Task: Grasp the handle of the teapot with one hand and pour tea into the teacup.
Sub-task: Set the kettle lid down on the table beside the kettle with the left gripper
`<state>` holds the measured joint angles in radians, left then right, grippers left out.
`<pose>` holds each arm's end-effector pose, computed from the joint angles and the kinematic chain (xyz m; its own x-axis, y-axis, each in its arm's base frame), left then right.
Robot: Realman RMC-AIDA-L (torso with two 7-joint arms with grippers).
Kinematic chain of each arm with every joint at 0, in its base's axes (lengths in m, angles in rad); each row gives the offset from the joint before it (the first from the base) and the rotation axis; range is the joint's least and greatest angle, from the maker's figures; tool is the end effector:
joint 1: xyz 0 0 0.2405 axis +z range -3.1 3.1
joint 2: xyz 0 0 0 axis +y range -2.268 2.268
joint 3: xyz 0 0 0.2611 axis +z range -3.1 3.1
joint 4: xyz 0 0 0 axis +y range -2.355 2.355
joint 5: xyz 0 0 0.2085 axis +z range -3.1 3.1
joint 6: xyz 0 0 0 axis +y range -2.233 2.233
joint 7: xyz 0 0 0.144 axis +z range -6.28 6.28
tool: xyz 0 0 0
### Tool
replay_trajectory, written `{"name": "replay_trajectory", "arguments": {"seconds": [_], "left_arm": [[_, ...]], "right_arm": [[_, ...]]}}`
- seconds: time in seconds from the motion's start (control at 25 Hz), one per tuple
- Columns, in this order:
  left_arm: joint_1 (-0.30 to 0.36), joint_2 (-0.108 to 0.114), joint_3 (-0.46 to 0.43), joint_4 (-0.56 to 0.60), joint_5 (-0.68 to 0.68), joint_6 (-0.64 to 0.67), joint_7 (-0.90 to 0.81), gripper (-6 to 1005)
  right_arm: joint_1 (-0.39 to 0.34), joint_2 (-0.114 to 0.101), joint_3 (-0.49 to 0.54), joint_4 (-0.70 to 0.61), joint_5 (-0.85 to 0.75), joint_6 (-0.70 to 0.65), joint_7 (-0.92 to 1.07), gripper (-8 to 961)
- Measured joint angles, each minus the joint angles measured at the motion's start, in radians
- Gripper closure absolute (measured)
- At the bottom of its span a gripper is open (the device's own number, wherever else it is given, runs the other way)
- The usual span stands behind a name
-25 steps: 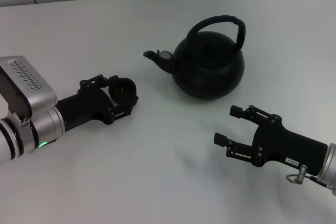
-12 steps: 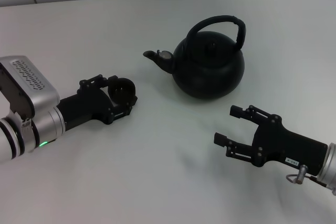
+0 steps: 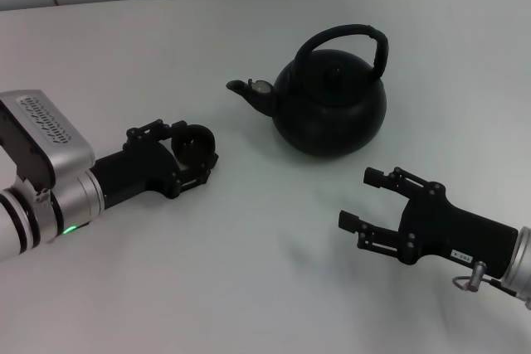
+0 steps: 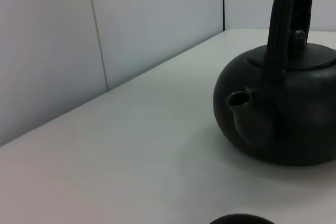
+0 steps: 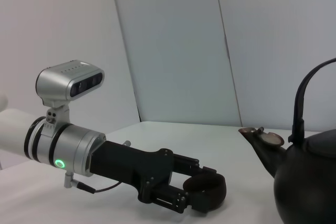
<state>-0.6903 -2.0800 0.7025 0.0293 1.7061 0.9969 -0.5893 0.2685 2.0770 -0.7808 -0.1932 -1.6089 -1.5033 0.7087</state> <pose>-0.2827 0.3454 -0.0996 0.9185 0.1515 0.3652 0.3239 -0.8181 -0.4752 0.3327 0.2240 -0.0561 0.6998 -0.2218 -0.6790 -0.5486 -0.7757 -0.3120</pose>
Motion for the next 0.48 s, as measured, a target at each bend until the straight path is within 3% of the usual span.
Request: {"name": "replay_trajectory", "arguments": {"seconds": [0.48], "left_arm": [[0.0,0.0,-0.012,-0.004,0.0,0.003,0.0,151]], "right_arm": [[0.0,0.0,0.0,0.0,-0.003,0.006,0.0,134]]}}
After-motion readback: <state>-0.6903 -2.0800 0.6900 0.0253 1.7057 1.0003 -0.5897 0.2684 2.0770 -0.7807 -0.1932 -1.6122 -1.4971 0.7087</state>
